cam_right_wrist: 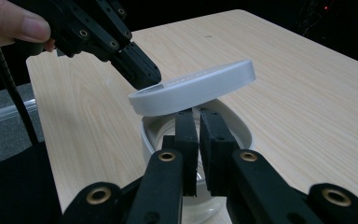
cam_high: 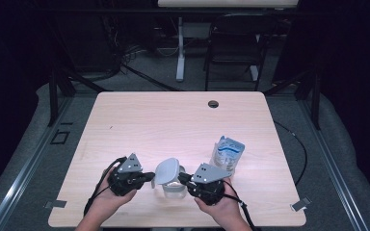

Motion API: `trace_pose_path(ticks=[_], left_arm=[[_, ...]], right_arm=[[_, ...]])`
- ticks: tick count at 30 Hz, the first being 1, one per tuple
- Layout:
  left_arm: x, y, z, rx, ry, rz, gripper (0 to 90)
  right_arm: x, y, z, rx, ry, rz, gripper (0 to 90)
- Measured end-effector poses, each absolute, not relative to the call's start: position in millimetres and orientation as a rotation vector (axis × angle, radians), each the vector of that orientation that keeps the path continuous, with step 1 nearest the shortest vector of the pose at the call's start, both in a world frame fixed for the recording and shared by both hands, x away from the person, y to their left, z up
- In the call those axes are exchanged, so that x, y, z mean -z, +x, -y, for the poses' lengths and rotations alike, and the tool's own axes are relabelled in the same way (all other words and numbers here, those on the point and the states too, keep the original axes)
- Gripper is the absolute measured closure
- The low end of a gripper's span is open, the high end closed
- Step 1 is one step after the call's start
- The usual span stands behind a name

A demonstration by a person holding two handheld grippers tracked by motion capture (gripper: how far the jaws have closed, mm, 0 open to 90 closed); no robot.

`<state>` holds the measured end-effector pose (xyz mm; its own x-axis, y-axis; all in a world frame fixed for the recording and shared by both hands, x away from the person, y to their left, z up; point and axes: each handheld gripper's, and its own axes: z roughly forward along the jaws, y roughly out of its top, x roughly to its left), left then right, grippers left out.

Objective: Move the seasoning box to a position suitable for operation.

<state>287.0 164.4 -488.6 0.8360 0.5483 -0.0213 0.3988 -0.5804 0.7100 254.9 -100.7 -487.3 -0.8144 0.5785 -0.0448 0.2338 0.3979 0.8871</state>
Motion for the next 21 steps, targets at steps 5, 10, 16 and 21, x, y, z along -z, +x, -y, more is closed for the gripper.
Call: trace_pose_path(ticks=[5, 10, 16, 21], left_arm=[[489.1, 287.2, -164.9, -0.258, 2.271, -0.683, 90.0], [491.0, 287.6, -165.7, -0.253, 2.264, -0.688, 90.0], [492.5, 287.9, -166.1, -0.252, 2.264, -0.692, 90.0], [494.4, 288.2, -165.8, -0.248, 2.275, -0.700, 90.0]], right_arm=[[484.3, 254.3, 96.9, -1.373, 0.684, -2.319, 86.1], [479.6, 254.1, 94.2, -1.368, 0.672, -2.311, 86.0], [478.2, 253.1, 90.7, -1.385, 0.660, -2.308, 85.9], [478.1, 252.8, 89.4, -1.383, 0.653, -2.311, 85.7]])
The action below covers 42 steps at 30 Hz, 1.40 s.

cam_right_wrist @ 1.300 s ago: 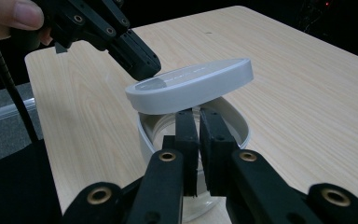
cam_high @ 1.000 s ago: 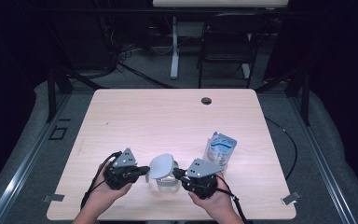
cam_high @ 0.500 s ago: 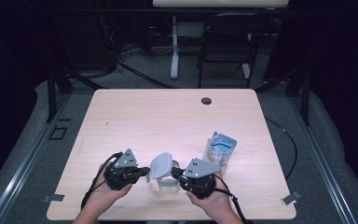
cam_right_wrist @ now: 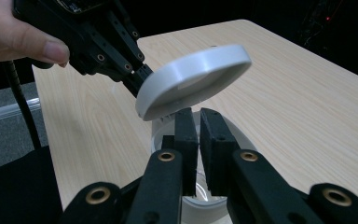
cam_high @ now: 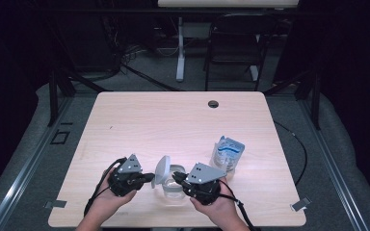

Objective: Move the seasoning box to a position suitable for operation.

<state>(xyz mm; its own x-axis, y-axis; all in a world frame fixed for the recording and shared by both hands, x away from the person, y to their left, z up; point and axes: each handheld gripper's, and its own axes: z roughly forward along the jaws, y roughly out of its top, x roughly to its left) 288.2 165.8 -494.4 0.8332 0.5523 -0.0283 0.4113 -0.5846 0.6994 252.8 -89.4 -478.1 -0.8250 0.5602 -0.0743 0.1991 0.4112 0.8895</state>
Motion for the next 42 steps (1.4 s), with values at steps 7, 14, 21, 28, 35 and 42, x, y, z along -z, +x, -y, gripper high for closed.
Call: trace_pose_path(ticks=[7, 14, 21, 28, 35, 42], left_arm=[[495.4, 288.7, -165.9, -0.249, 2.274, -0.703, 90.0], [497.9, 289.5, -165.5, -0.245, 2.283, -0.704, 90.0], [498.0, 290.2, -166.2, -0.241, 2.282, -0.707, 90.0], [497.7, 290.5, -168.2, -0.246, 2.262, -0.715, 90.0], [495.7, 292.0, -174.0, -0.259, 2.232, -0.741, 90.0], [494.7, 293.6, -180.9, -0.270, 2.186, -0.784, 84.8]], right_arm=[[478.6, 252.7, 89.2, -1.381, 0.652, -2.314, 85.6], [479.5, 253.2, 90.1, -1.387, 0.655, -2.313, 85.6], [480.1, 253.4, 92.3, -1.381, 0.665, -2.310, 85.4], [481.5, 253.3, 92.9, -1.374, 0.668, -2.316, 85.2], [483.3, 253.6, 92.8, -1.373, 0.671, -2.319, 83.0], [483.3, 253.7, 95.0, -1.377, 0.677, -2.313, 78.9]])
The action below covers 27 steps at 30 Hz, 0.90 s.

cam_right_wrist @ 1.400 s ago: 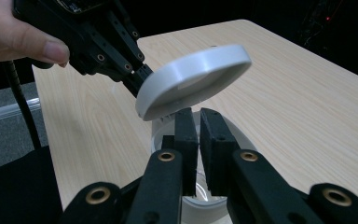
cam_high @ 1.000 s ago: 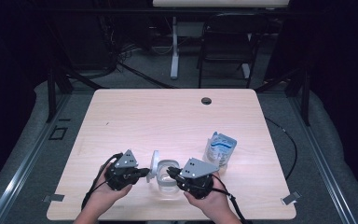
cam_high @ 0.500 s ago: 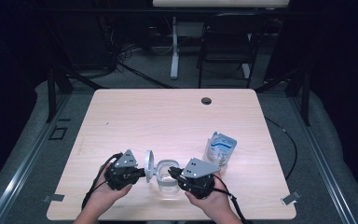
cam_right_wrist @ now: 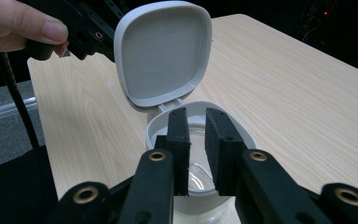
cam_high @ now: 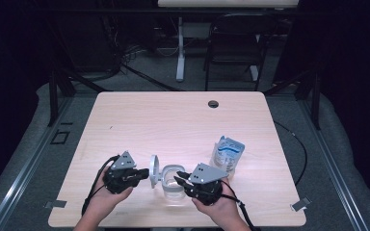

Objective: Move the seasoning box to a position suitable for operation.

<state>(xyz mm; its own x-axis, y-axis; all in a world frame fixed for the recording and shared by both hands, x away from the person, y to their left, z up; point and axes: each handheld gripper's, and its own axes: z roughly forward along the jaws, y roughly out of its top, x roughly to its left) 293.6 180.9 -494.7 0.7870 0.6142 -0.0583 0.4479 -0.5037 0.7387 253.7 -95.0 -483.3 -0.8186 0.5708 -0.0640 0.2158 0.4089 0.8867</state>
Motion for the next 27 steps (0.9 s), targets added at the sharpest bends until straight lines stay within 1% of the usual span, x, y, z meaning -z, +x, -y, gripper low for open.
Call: trace_pose_path(ticks=[2, 8, 16, 18, 22, 27], left_arm=[[493.9, 294.4, -183.3, -0.268, 2.174, -0.797, 82.1], [493.2, 297.8, -190.5, -0.274, 2.131, -0.837, 69.4], [493.3, 300.0, -194.9, -0.327, 2.098, -0.859, 59.4], [494.5, 300.8, -196.7, -0.335, 2.084, -0.877, 58.3], [494.9, 302.1, -200.4, -0.334, 2.074, -0.907, 57.3], [494.4, 303.6, -204.1, -0.338, 2.043, -0.933, 51.1]], right_arm=[[483.5, 253.9, 95.4, -1.364, 0.676, -2.313, 76.4], [486.2, 255.3, 96.8, -1.347, 0.684, -2.304, 65.4], [488.4, 255.5, 100.0, -1.353, 0.686, -2.282, 54.6], [489.0, 255.9, 100.8, -1.349, 0.682, -2.275, 53.1], [490.7, 257.1, 103.3, -1.350, 0.697, -2.281, 53.0], [488.4, 257.9, 108.5, -1.348, 0.704, -2.265, 52.0]])
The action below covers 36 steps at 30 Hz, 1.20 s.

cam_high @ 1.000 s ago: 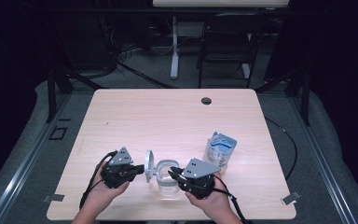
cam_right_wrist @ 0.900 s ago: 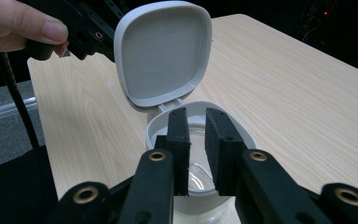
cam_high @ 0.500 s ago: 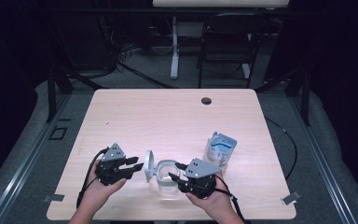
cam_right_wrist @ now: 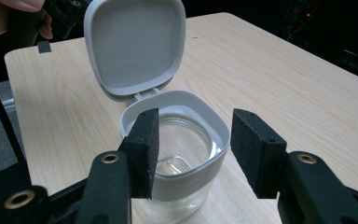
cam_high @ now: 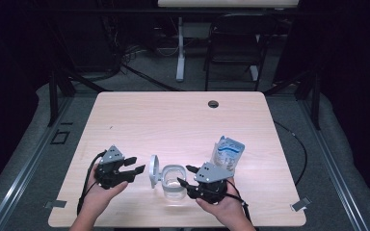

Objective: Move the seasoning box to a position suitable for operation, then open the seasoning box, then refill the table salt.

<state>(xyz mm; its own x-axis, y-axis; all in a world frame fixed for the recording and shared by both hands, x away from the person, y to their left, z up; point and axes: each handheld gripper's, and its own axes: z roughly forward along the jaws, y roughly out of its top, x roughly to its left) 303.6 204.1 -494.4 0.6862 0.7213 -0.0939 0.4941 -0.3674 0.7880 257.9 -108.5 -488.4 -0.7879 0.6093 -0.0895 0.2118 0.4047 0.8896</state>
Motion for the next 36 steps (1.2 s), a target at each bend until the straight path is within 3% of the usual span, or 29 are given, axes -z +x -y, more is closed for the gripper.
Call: trace_pose_path(ticks=[16, 26, 36], left_arm=[[486.2, 301.7, -217.6, -0.359, 1.977, -0.940, 50.7], [485.2, 304.7, -224.4, -0.389, 1.919, -0.960, 44.5], [486.9, 308.7, -233.2, -0.404, 1.908, -1.003, 44.6]], right_arm=[[476.5, 260.9, 117.9, -1.380, 0.759, -2.173, 49.4], [465.0, 263.8, 144.9, -1.333, 0.798, -2.144, 49.1], [451.5, 266.6, 176.4, -1.335, 0.875, -2.106, 47.9]])
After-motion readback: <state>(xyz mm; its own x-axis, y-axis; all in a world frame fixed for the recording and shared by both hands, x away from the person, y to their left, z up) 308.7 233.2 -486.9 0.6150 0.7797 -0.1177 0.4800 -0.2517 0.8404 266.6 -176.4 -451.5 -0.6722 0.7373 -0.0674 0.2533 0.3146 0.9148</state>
